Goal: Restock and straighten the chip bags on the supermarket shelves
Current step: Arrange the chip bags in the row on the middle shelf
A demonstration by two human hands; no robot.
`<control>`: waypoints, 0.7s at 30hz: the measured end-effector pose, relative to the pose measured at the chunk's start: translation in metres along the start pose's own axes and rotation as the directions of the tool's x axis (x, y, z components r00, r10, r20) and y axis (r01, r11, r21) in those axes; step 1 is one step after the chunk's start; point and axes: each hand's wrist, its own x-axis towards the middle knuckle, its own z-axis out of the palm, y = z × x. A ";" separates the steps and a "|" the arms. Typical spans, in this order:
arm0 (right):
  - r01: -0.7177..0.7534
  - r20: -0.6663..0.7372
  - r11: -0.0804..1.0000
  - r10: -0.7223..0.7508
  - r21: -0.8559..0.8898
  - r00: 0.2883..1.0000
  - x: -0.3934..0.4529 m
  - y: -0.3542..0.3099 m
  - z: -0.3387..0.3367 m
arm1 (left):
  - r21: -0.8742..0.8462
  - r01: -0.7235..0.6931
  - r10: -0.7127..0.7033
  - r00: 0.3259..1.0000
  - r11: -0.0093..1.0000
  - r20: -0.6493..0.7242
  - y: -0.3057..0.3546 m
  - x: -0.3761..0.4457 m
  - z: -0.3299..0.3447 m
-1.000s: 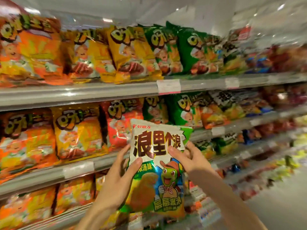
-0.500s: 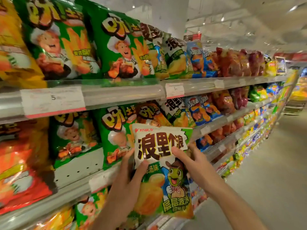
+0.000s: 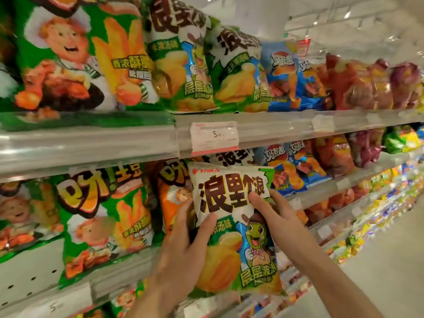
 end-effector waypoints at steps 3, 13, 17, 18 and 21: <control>0.031 0.073 0.999 -0.033 0.030 0.997 0.029 0.000 -0.008 | -0.026 0.020 -0.023 0.992 0.999 -0.122 0.003 0.010 0.017; 0.057 0.335 0.992 -0.093 0.116 0.938 0.095 0.003 -0.022 | 0.179 -0.003 0.063 0.941 0.984 -0.332 0.022 0.009 0.053; 0.085 0.398 0.984 -0.141 0.156 0.907 0.104 -0.003 -0.023 | 0.345 0.012 0.124 0.920 0.939 -0.371 0.029 0.010 0.057; 0.083 0.402 0.983 -0.142 0.161 0.904 0.106 -0.004 -0.024 | 0.399 0.006 0.156 0.915 0.917 -0.373 0.029 0.012 0.056; 0.073 0.397 0.984 -0.133 0.163 0.908 0.115 -0.007 -0.030 | 0.573 0.037 0.268 0.857 0.819 -0.439 0.024 0.019 0.049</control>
